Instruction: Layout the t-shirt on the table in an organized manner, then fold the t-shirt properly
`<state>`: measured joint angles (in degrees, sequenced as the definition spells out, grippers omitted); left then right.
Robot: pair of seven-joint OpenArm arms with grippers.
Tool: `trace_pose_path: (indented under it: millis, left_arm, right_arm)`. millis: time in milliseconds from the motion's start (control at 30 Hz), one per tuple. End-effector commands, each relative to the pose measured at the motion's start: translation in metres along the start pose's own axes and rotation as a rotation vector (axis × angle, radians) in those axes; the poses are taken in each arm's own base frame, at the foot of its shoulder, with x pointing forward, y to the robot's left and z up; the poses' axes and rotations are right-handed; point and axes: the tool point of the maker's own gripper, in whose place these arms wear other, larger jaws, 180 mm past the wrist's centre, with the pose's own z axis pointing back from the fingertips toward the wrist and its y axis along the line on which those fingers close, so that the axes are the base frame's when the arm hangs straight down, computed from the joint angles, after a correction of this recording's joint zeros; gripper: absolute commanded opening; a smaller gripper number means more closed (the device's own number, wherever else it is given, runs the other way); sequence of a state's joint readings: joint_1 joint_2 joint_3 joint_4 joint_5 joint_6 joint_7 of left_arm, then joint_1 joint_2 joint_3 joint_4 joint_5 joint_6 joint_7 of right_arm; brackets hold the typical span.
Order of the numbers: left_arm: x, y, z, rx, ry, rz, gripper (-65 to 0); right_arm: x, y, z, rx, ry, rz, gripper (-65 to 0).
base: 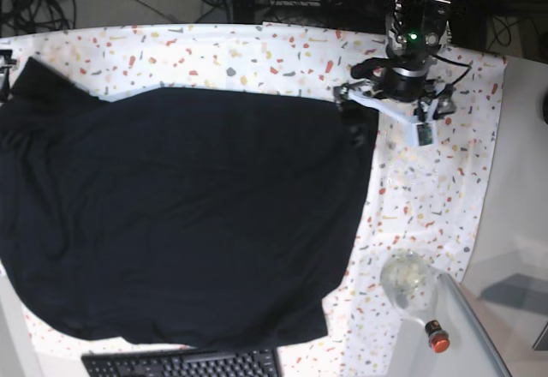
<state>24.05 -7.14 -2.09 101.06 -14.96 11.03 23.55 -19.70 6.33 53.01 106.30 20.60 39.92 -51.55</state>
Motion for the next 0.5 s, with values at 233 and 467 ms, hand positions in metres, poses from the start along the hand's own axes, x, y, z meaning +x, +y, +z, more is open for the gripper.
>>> trace_pose_path:
  millis: [233, 467]
  left_arm:
    - [-0.031, 0.015, -0.011, -0.154, 0.046, 0.24, 0.0]
    - [-0.045, 0.008, -0.022, -0.215, 0.084, 0.315, 0.0]
  right_arm:
    - [-0.024, -0.011, -0.013, -0.01, -0.021, -0.205, -22.1]
    - [-0.041, -0.014, -0.027, 0.014, 0.027, -0.256, -22.5]
